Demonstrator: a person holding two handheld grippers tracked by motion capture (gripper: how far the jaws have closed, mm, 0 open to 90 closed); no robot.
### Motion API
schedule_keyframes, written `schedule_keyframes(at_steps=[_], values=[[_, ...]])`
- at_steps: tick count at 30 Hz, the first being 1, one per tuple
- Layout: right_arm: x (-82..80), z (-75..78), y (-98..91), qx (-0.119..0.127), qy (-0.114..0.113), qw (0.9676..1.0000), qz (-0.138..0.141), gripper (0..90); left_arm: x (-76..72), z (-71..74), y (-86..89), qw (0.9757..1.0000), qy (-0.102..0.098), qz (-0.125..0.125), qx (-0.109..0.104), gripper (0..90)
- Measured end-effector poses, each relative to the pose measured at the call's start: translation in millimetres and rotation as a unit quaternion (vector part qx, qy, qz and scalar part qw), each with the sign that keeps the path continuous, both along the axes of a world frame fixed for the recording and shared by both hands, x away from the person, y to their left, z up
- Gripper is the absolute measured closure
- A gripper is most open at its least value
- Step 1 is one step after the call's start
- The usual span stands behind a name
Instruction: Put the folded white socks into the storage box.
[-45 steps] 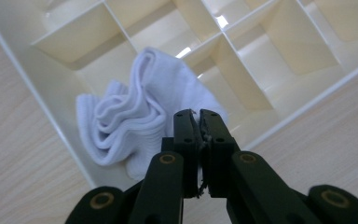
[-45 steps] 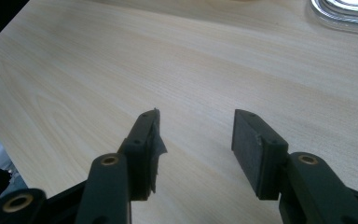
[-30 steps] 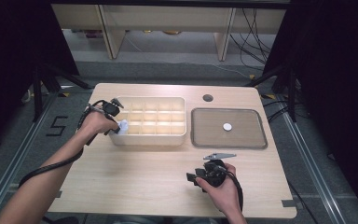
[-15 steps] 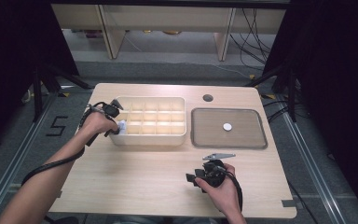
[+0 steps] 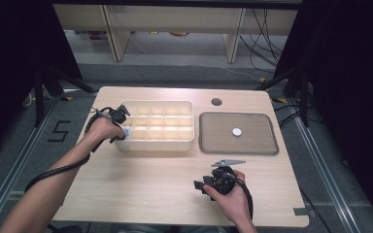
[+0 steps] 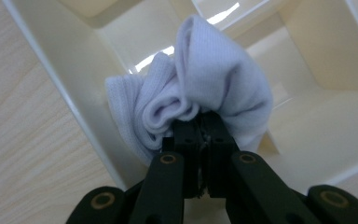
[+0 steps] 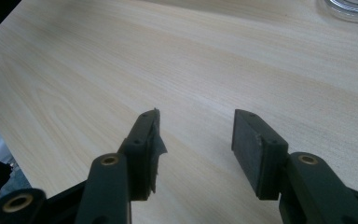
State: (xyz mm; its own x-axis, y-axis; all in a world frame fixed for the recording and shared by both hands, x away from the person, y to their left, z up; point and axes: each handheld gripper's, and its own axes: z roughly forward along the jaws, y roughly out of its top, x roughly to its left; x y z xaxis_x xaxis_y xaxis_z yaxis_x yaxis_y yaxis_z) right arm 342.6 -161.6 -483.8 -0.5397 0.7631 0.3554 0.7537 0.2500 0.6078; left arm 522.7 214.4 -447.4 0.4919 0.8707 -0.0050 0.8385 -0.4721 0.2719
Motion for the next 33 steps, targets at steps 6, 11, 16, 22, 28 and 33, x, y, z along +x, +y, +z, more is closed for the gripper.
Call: schedule_keyframes(at_steps=[6, 11, 16, 22, 28, 33], values=[[0.1, 2.0, -0.8, 0.002, -0.004, 1.0, -0.009, 52.2, -4.1, 24.6, 7.5, 0.9991, -0.023, -0.001, -0.034, 80.4], [0.5, 3.7, -1.6, -0.001, -0.004, 0.9999, -0.011, 52.2, -0.8, 41.0, 3.3, 0.997, -0.064, -0.002, -0.044, 69.8], [0.6, 4.3, -3.5, 0.005, -0.007, 0.9999, -0.009, 52.2, 5.9, 30.3, -1.8, 0.9965, -0.071, 0.012, -0.043, 59.6], [1.1, 5.0, -5.4, 0.002, -0.004, 0.9999, -0.015, 52.2, 6.4, 19.0, 1.7, 0.9978, -0.054, 0.011, -0.035, 73.4], [0.4, 4.1, -3.5, 0.003, -0.005, 0.9999, -0.011, 52.2, 6.0, 13.8, 2.5, 0.998, -0.051, 0.016, -0.034, 83.1], [0.5, 3.8, -3.1, -0.001, -0.004, 0.9999, -0.015, 52.2, 7.9, 10.0, 2.7, 0.9985, -0.047, 0.008, -0.027, 85.1]])
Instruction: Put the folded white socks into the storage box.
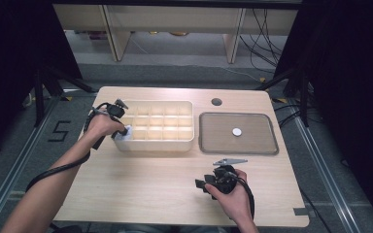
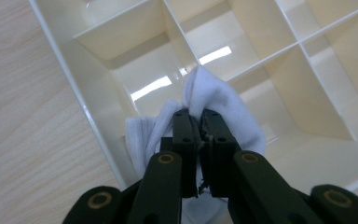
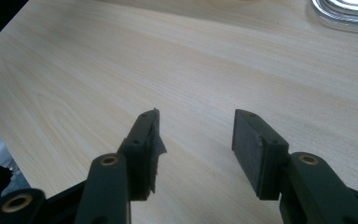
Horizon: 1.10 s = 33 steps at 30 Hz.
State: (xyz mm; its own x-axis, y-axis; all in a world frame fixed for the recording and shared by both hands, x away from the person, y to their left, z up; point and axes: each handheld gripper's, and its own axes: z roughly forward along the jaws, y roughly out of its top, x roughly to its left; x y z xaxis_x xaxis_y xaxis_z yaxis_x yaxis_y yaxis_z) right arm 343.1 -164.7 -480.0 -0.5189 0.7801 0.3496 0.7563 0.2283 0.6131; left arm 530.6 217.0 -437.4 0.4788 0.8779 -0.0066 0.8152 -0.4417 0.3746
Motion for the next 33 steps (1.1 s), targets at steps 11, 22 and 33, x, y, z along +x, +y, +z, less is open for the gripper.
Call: schedule_keyframes(at_steps=[11, 22, 33], values=[[-0.4, -0.7, -0.5, 0.008, -0.001, 0.9999, 0.009, 52.1, -1.4, -7.0, -5.9, 0.9997, 0.013, 0.019, 0.003, 86.0], [0.7, 0.1, -1.7, 0.01, -0.003, 0.9999, 0.004, 50.4, -8.0, 4.4, 5.1, 0.9985, -0.021, 0.019, -0.047, 76.0], [0.7, 3.0, -6.5, 0.006, -0.01, 0.9999, -0.004, 48.7, -38.7, 26.5, 9.1, 0.9847, -0.131, 0.011, -0.114, 51.6]])
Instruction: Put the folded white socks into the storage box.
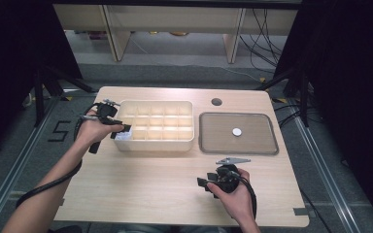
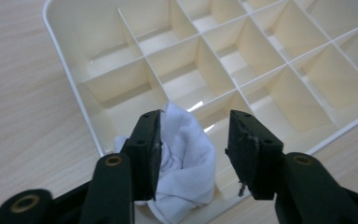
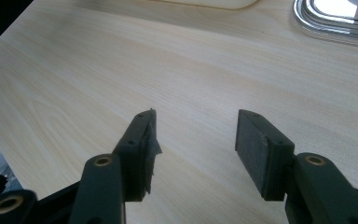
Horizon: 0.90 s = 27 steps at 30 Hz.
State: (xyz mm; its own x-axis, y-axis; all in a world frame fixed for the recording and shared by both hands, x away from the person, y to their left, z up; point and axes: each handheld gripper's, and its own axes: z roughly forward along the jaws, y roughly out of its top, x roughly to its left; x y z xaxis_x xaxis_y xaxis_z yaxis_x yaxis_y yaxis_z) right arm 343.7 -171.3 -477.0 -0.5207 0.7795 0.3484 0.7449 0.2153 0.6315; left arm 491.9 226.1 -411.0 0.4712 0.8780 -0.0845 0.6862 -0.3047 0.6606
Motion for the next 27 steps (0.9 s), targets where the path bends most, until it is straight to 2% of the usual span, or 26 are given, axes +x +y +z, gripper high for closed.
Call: schedule_keyframes(at_steps=[5, 6, 10, 11, 12, 13, 14, 16, 17, 18, 20, 21, 22, 23, 25, 27], values=[[1.4, 0.0, 0.1, 0.007, 0.0, 1.0, -0.001, 48.3, -14.8, 10.3, 4.7, 0.9994, -0.03, -0.017, -0.003, 45.4], [0.7, 0.7, 1.3, 0.008, 0.001, 0.9999, -0.012, 48.2, -17.8, 11.1, 5.1, 0.999, -0.041, -0.019, -0.006, 44.7], [0.7, 1.2, 0.0, 0.007, 0.004, 0.9999, -0.008, 48.2, -29.6, 13.5, 5.6, 0.9979, -0.06, -0.021, -0.015, 42.6], [2.5, 0.0, -2.1, 0.001, -0.006, 1.0, 0.0, 48.2, -34.1, 13.0, 5.3, 0.9976, -0.064, -0.021, -0.018, 42.3], [2.0, -0.2, -1.7, 0.004, -0.002, 1.0, -0.006, 48.2, -36.5, 11.5, 4.1, 0.9971, -0.072, -0.015, -0.022, 41.6], [-0.6, 1.8, 0.0, 0.008, 0.017, 0.9997, -0.017, 48.2, -38.8, 10.6, 4.0, 0.9969, -0.073, -0.016, -0.026, 41.6], [-0.9, 2.0, 0.0, 0.011, 0.02, 0.9996, -0.017, 48.1, -41.7, 9.5, 4.0, 0.9966, -0.075, -0.015, -0.029, 41.5], [1.9, -0.4, -2.6, 0.013, 0.0, 0.9999, -0.003, 48.1, -47.6, 7.7, 4.5, 0.9958, -0.083, -0.012, -0.038, 41.2], [2.2, 0.3, -3.7, 0.002, -0.004, 1.0, -0.003, 48.2, -50.6, 8.1, 6.0, 0.9954, -0.087, -0.016, -0.036, 41.3], [2.3, 0.8, -4.1, 0.0, -0.004, 1.0, -0.005, 48.2, -54.0, 7.5, 5.4, 0.9943, -0.096, -0.007, -0.045, 41.2], [2.9, 0.9, -5.0, 0.0, -0.004, 0.9999, -0.011, 48.1, -60.7, 6.7, 5.8, 0.9931, -0.108, -0.005, -0.046, 40.9], [2.9, 0.9, -5.2, 0.008, -0.007, 0.9999, -0.006, 48.2, -64.2, 6.4, 5.5, 0.9928, -0.111, -0.008, -0.045, 40.9], [2.3, 2.3, -5.7, 0.004, -0.004, 1.0, -0.007, 48.2, -68.9, 5.2, 4.0, 0.9918, -0.118, -0.005, -0.049, 40.8], [2.1, 2.6, -6.0, 0.003, -0.002, 1.0, -0.009, 48.1, -72.1, 3.0, 3.0, 0.9909, -0.122, -0.005, -0.056, 40.7], [2.6, 1.9, -6.3, -0.003, -0.004, 0.9999, -0.013, 48.2, -80.0, -1.4, 0.7, 0.9901, -0.128, -0.004, -0.058, 40.4], [1.8, 2.6, -7.3, 0.004, 0.0, 1.0, -0.008, 48.2, -90.9, -9.7, -2.5, 0.9881, -0.141, -0.001, -0.06, 40.3]])
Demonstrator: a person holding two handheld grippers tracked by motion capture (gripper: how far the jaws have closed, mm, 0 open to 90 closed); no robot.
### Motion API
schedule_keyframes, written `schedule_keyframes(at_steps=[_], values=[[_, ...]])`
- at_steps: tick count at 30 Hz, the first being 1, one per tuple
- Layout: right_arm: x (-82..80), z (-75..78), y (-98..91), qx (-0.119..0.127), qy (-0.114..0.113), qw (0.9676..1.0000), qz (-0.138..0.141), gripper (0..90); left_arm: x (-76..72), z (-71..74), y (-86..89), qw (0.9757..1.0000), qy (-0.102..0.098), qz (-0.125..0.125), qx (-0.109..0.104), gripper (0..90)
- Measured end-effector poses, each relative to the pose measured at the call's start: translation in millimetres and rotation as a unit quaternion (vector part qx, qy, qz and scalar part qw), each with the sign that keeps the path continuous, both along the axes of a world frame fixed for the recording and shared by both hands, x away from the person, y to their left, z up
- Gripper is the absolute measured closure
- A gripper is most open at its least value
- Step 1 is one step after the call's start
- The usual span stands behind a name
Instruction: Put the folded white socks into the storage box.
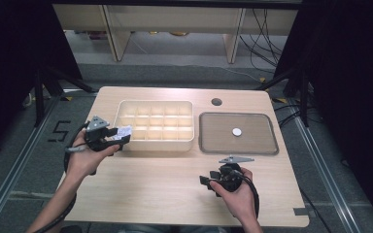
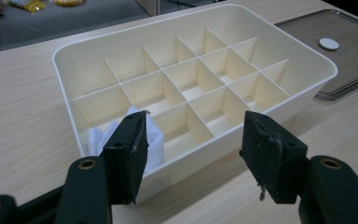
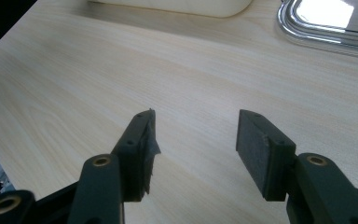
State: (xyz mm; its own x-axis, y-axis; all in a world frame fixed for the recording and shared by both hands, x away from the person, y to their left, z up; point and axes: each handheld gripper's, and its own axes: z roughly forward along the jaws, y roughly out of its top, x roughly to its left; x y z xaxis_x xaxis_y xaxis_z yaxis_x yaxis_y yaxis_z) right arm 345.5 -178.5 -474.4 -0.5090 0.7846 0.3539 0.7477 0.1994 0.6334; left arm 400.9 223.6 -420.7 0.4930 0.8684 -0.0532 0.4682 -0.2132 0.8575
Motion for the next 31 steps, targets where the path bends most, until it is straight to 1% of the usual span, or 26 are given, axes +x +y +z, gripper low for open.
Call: schedule_keyframes(at_steps=[1, 3, 4, 5, 7, 8, 9, 10, 11, 12, 13, 14, 16, 17, 20, 21, 22, 23, 24, 26, 28, 30, 31], values=[[0.3, -0.9, -0.1, 0.004, -0.009, 0.9999, 0.0, 48.1, -3.6, -3.2, -0.8, 1.0, -0.002, -0.001, -0.002, 40.3], [0.0, -0.4, -0.1, 0.003, -0.008, 1.0, -0.005, 48.2, -13.0, -11.6, -2.6, 0.9999, -0.011, 0.001, -0.012, 40.4], [0.6, -0.7, -0.5, 0.004, -0.008, 1.0, -0.002, 48.2, -16.0, -14.7, -3.1, 0.9998, -0.015, 0.001, -0.014, 40.5], [1.0, -1.1, -0.3, 0.0, -0.008, 1.0, -0.005, 48.2, -21.3, -18.8, -3.3, 0.9997, -0.021, 0.004, -0.012, 40.7], [1.1, -1.5, 0.2, 0.003, -0.007, 1.0, -0.001, 48.2, -28.6, -25.1, -3.4, 0.9994, -0.028, 0.009, -0.018, 40.9], [0.4, -0.7, 1.0, -0.002, 0.001, 1.0, -0.004, 48.2, -31.9, -28.4, -3.4, 0.9992, -0.032, 0.012, -0.019, 40.9], [0.2, -0.2, 0.8, 0.0, 0.003, 1.0, -0.002, 48.2, -34.2, -31.0, -3.3, 0.9991, -0.036, 0.013, -0.02, 41.1], [0.6, -0.7, 0.8, 0.0, -0.005, 1.0, 0.002, 48.2, -38.1, -35.4, -3.0, 0.9988, -0.041, 0.014, -0.022, 41.4], [0.5, -0.6, 0.8, 0.0, -0.005, 1.0, 0.002, 48.2, -40.1, -38.2, -2.7, 0.9986, -0.044, 0.014, -0.024, 41.3], [0.3, -0.3, 0.8, -0.001, 0.0, 1.0, -0.001, 48.2, -43.2, -43.4, -1.8, 0.9979, -0.053, 0.013, -0.035, 41.6], [0.0, -0.3, 1.1, 0.004, 0.004, 1.0, -0.004, 48.2, -45.0, -46.7, -0.9, 0.9973, -0.059, 0.016, -0.041, 41.8], [0.1, -0.3, 0.8, 0.002, 0.003, 1.0, -0.003, 48.2, -47.5, -52.9, 0.1, 0.9963, -0.068, 0.02, -0.048, 41.8], [0.0, -0.3, 0.4, 0.0, -0.001, 1.0, 0.0, 48.5, -51.5, -61.1, 0.5, 0.9955, -0.078, 0.02, -0.048, 42.3], [0.1, -0.7, 0.6, -0.002, -0.005, 1.0, 0.0, 48.6, -53.2, -63.2, 0.8, 0.9956, -0.078, 0.023, -0.046, 42.3], [-0.7, -1.4, 1.8, 0.006, -0.007, 1.0, 0.002, 48.5, -57.5, -70.9, 2.8, 0.9945, -0.082, 0.029, -0.057, 42.6], [-1.2, -1.0, 2.0, 0.006, -0.003, 1.0, 0.001, 48.6, -58.4, -72.1, 3.2, 0.9942, -0.083, 0.032, -0.061, 42.7], [-1.1, -1.2, 2.1, 0.008, -0.007, 0.9999, 0.004, 48.5, -59.3, -74.5, 3.3, 0.9939, -0.085, 0.033, -0.062, 42.7], [-1.1, -1.4, 2.2, 0.008, -0.006, 0.9999, 0.004, 48.5, -60.3, -75.5, 3.4, 0.9942, -0.085, 0.034, -0.058, 42.6], [-1.0, -1.4, 2.1, 0.007, -0.003, 1.0, 0.003, 48.5, -61.6, -77.9, 3.2, 0.9941, -0.085, 0.034, -0.058, 42.6], [-0.4, -2.4, 1.5, 0.007, -0.006, 0.9999, 0.005, 48.5, -62.9, -82.8, 3.5, 0.9934, -0.088, 0.036, -0.064, 42.5], [-1.2, -2.6, 1.4, 0.008, -0.004, 1.0, 0.001, 48.5, -63.8, -87.3, 4.1, 0.9923, -0.096, 0.039, -0.068, 42.5], [-1.0, -3.4, 0.5, 0.006, -0.009, 0.9999, -0.002, 48.5, -63.2, -90.0, 3.6, 0.9923, -0.097, 0.036, -0.068, 42.1], [-1.0, -3.3, 0.0, 0.009, -0.003, 1.0, -0.002, 48.5, -63.2, -90.4, 2.8, 0.9921, -0.099, 0.037, -0.068, 41.9]])
